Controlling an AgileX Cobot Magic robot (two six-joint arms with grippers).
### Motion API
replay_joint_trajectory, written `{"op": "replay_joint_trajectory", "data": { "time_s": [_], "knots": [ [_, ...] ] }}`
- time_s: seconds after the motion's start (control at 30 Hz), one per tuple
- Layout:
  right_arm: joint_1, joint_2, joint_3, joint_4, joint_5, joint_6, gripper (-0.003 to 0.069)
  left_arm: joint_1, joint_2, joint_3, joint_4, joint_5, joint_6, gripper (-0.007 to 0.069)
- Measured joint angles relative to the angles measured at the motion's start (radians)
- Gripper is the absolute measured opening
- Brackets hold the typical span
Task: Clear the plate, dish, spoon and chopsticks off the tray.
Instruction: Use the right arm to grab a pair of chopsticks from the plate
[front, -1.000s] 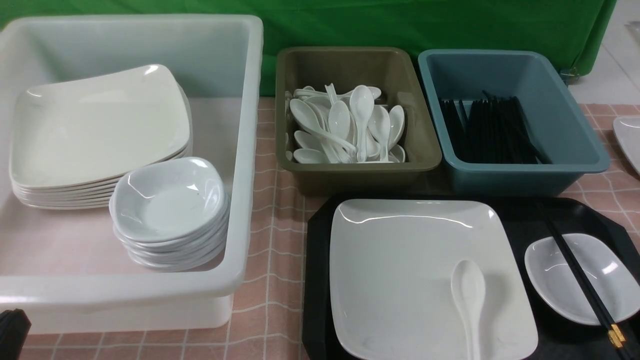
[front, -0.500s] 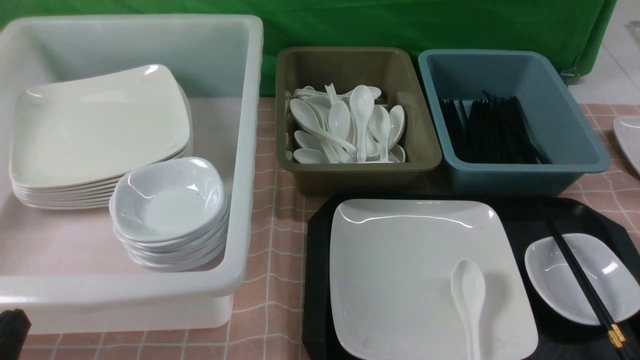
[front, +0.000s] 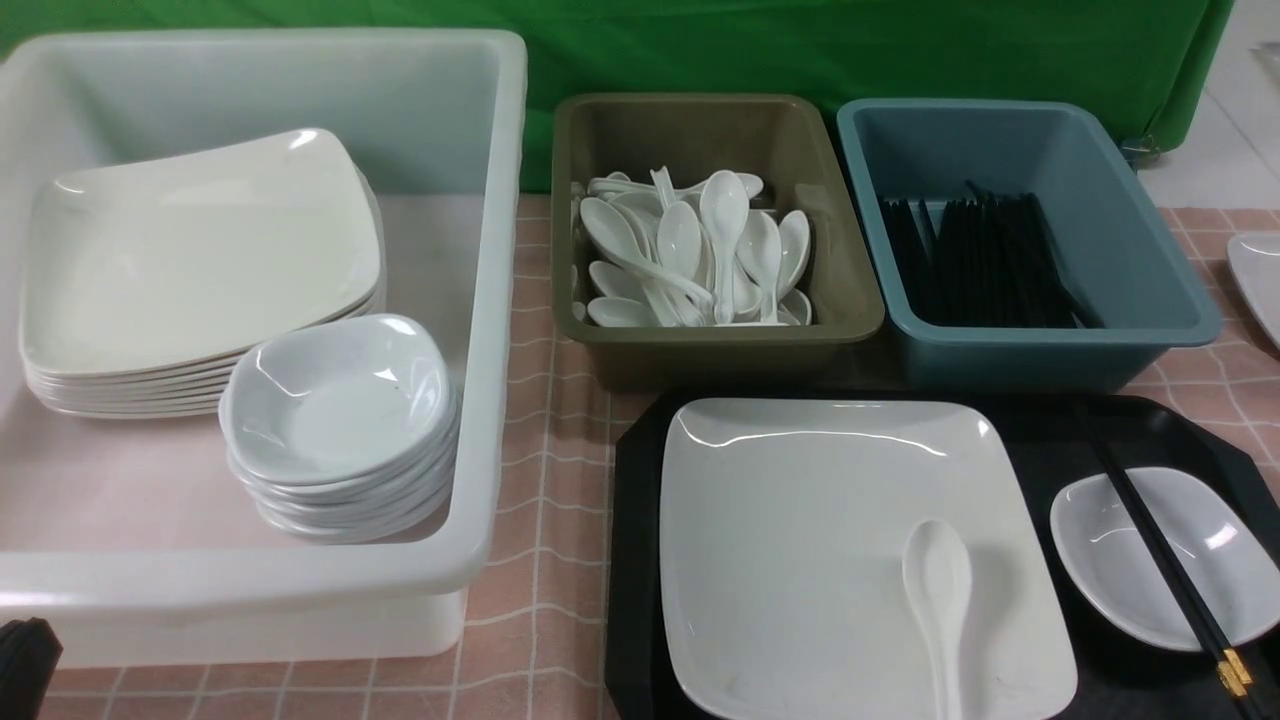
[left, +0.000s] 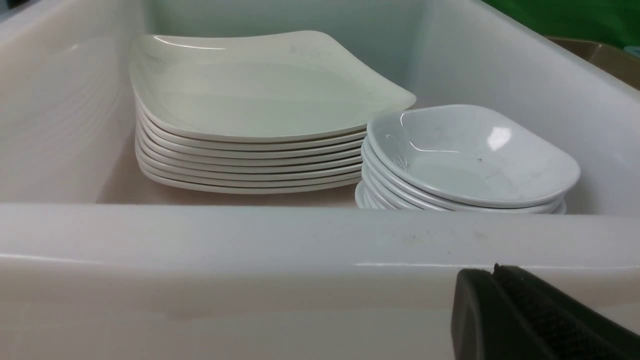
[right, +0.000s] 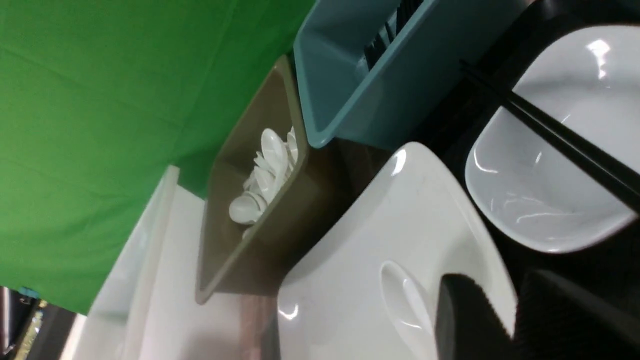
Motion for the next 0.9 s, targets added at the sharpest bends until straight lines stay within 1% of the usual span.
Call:
{"op": "replay_joint_trajectory", "data": {
  "time_s": [0.03,0.1,0.13,0.17,0.2,0.23,0.27,0.3,0.33,0.37,0.43,0.47,0.5,0.53,0.57,0.6,0.63,0.7,0.73,0.77,0.8,0.83,0.9],
  "knots": [
    [0.004,-0.001,-0.037,-0.003,-0.024,-0.021,0.0148,0.0,0.0,0.0,0.0,0.0,0.0,0.0005],
    [0.009,-0.001,-0.082,-0.009,-0.05,-0.058,0.011,0.0,0.0,0.0,0.0,0.0,0.0,0.0005],
    [0.015,0.005,-0.158,-0.017,-0.071,-0.137,0.0056,0.0,0.0,0.0,0.0,0.0,0.0,0.0005],
    [0.018,0.024,-0.23,-0.025,-0.068,-0.225,0.0034,0.0,0.0,0.0,0.0,0.0,0.0,0.0005],
    [0.019,0.058,-0.303,-0.03,-0.049,-0.326,0.003,0.0,0.0,0.0,0.0,0.0,0.0,0.0005],
    [0.019,0.072,-0.327,-0.03,-0.037,-0.343,0.003,0.0,0.0,0.0,0.0,0.0,0.0,0.0005],
    [0.019,0.095,-0.362,-0.033,-0.013,-0.408,0.003,0.0,0.0,0.0,0.0,0.0,0.0,0.0005],
    [0.019,0.18,-0.456,-0.039,0.09,-0.52,0.003,0.0,0.0,0.0,0.0,0.0,0.0,0.0005],
    [0.019,0.181,-0.456,-0.04,0.105,-0.532,0.003,0.0,0.0,0.0,0.0,0.0,0.0,0.0005],
    [0.019,0.275,-0.526,-0.059,0.216,-0.597,0.003,0.0,0.0,0.0,0.0,0.0,0.0,0.0005],
    [0.019,0.395,-0.59,-0.091,0.378,-0.628,0.003,0.0,0.0,0.0,0.0,0.0,0.0,0.0005],
    [0.019,0.481,-0.622,-0.13,0.484,-0.634,0.003,0.0,0.0,0.0,0.0,0.0,0.0,0.0005],
    [0.019,0.511,-0.631,-0.136,0.515,-0.634,0.003,0.0,0.0,0.0,0.0,0.0,0.0,0.0005],
    [0.019,0.615,-0.659,-0.183,0.609,-0.622,0.0034,0.0,0.0,0.0,0.0,0.0,0.0,0.0005],
    [0.019,0.702,-0.677,-0.226,0.664,-0.599,0.0039,0.0,0.0,0.0,0.0,0.0,0.0,0.0005],
    [0.019,0.702,-0.677,-0.234,0.664,-0.594,0.0041,0.0,0.0,0.0,0.0,0.0,0.0,0.0005],
    [0.019,0.823,-0.701,-0.297,0.703,-0.538,0.0072,0.0,0.0,0.0,0.0,0.0,0.0,0.0005],
    [0.019,0.947,-0.73,-0.375,0.713,-0.493,0.0139,0.0,0.0,0.0,0.0,0.0,-0.001,0.0005],
    [0.019,0.959,-0.733,-0.382,0.713,-0.493,0.0139,0.0,0.0,0.0,0.0,0.0,-0.001,0.0005],
    [0.019,1.052,-0.76,-0.435,0.704,-0.465,0.0218,0.0,0.0,0.0,0.0,0.0,-0.001,0.0005],
    [0.019,1.075,-0.767,-0.44,0.699,-0.464,0.0227,0.0,0.0,0.0,0.0,0.0,-0.001,0.0005],
    [0.019,1.151,-0.793,-0.461,0.681,-0.452,0.0297,0.0,0.0,0.0,0.0,0.0,-0.001,0.0005],
    [0.019,1.243,-0.832,-0.473,0.657,-0.452,0.036,0.0,0.0,0.0,0.0,0.0,-0.001,0.0005]
  ]
}}
